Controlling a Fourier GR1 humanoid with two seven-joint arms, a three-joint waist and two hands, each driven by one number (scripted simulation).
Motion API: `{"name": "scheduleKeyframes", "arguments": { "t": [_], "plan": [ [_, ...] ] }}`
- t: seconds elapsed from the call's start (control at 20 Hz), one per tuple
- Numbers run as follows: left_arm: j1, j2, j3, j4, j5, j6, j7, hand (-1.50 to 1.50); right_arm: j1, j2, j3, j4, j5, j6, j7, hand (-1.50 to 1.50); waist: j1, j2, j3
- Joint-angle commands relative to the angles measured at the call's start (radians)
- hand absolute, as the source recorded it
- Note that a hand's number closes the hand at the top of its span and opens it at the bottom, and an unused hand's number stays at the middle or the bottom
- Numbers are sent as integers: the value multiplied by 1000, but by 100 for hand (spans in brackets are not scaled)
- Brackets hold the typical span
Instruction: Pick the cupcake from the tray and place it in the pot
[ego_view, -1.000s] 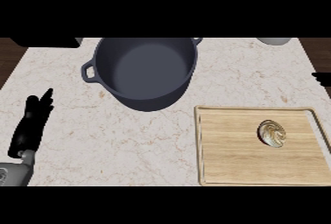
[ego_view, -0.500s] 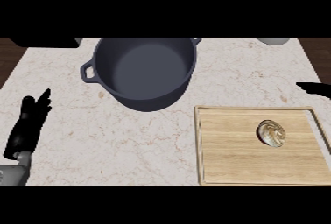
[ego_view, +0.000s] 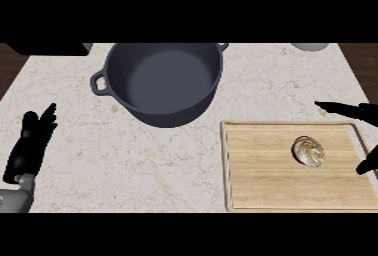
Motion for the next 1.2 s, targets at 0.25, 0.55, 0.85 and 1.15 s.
{"name": "scheduleKeyframes", "arguments": {
  "t": [0.25,0.55,0.85,1.15],
  "plan": [
    [-42,-34,15,38,-49,-11,8,0,-68,113,10,100,96,29,-82,-150,-7,0,-1],
    [2,-34,19,-57,-70,-9,56,0,-80,94,35,195,159,52,-161,-150,0,0,0],
    [-15,-15,68,-36,-42,-67,43,0,-43,171,55,142,172,6,-106,-150,-8,-3,-1],
    [18,-95,24,-38,-119,1,24,0,-68,203,41,208,174,26,-101,-150,-3,-1,0]
  ]
}}
